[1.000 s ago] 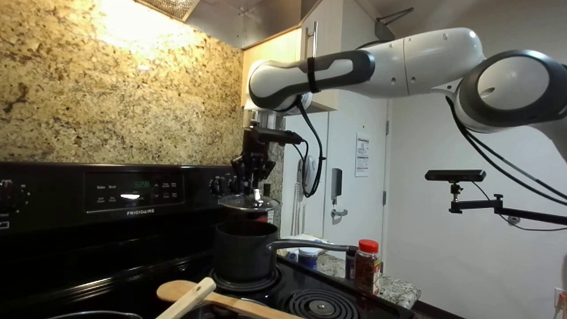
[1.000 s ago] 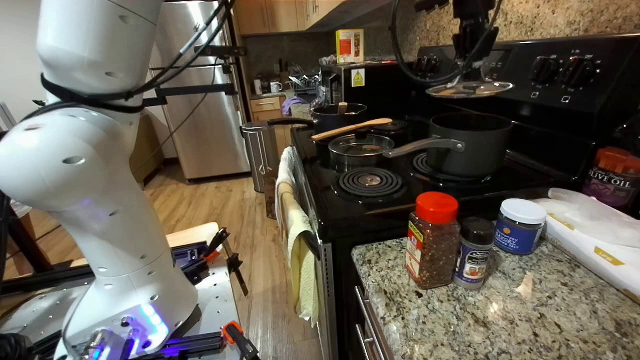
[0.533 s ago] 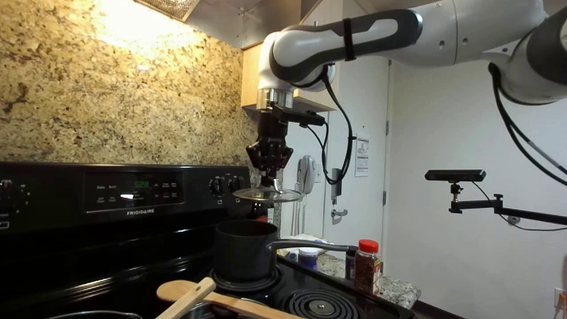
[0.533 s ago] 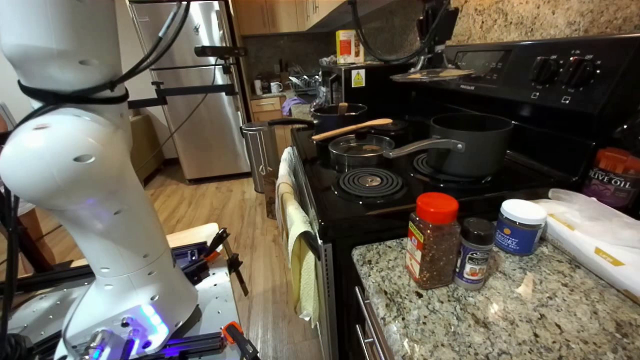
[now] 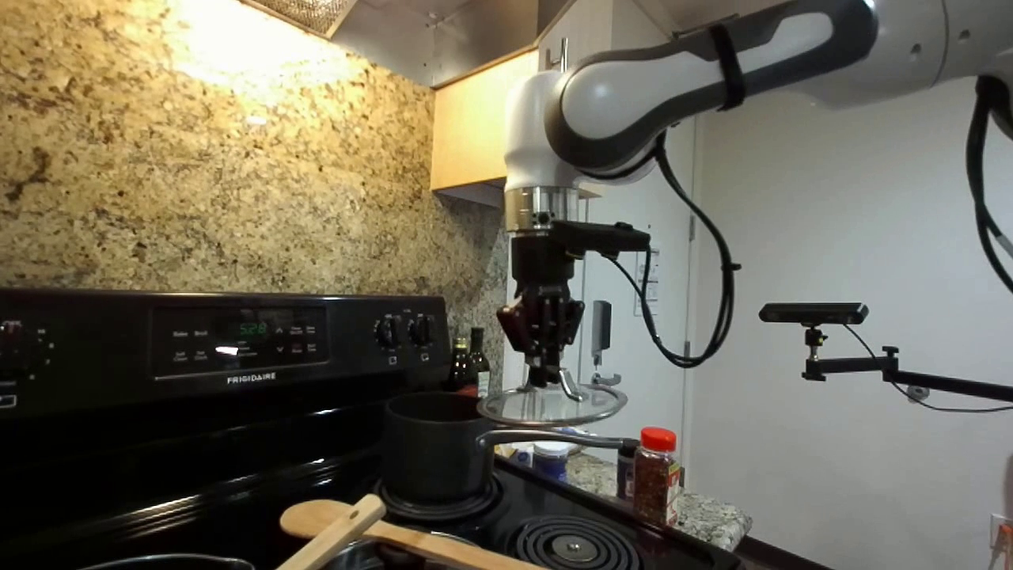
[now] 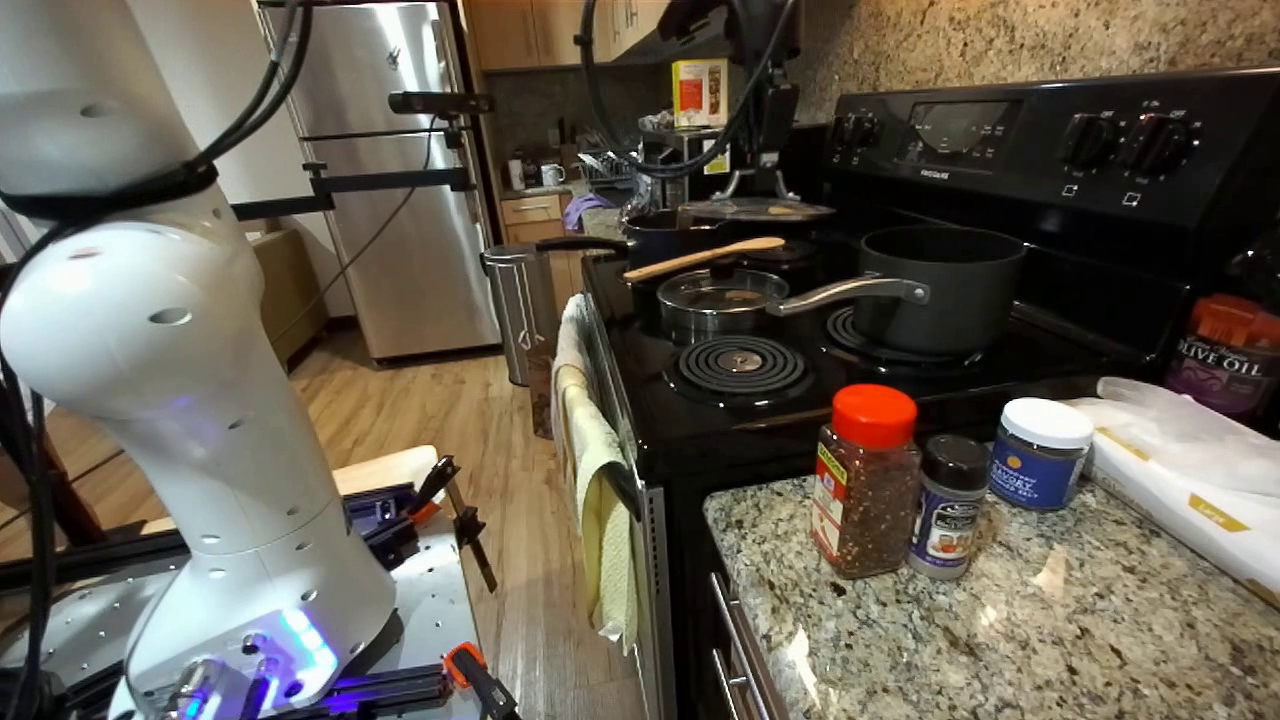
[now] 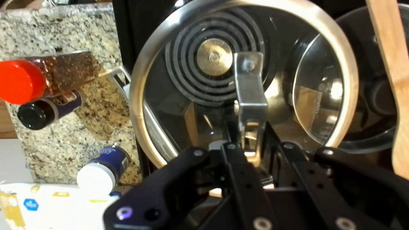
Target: Uncover the pot and put the lid on the stove
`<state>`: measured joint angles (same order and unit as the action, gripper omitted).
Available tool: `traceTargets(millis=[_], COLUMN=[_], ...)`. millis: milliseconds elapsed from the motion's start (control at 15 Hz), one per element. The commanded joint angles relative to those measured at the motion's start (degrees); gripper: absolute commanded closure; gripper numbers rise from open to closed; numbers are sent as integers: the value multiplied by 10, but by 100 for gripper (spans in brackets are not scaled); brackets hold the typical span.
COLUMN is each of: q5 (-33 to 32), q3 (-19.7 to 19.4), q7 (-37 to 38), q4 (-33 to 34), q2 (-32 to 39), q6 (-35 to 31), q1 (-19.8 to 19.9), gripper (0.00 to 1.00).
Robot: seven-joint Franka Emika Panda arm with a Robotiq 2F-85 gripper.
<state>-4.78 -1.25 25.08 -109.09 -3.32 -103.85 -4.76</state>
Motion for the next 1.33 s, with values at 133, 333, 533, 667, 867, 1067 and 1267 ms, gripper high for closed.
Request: traceTargets(millis=[133,333,533,667,867,1067,1267], q5=[0,5,18,26,36,70,103], q3=[20,20,19,16,13,8,6], q7=[-2,-7,-21,-20,-11,-20,-26], q4=[-60,-51,-60,-84,-126,-170,-208], q2=[-41,-39,-35,-40,-51,-54,-51], q6=[-14,-12,-31,-50,-80,-110,-146], q1=[16,17,17,18,24,32,36], gripper=[80,88,88,88,88,88,88])
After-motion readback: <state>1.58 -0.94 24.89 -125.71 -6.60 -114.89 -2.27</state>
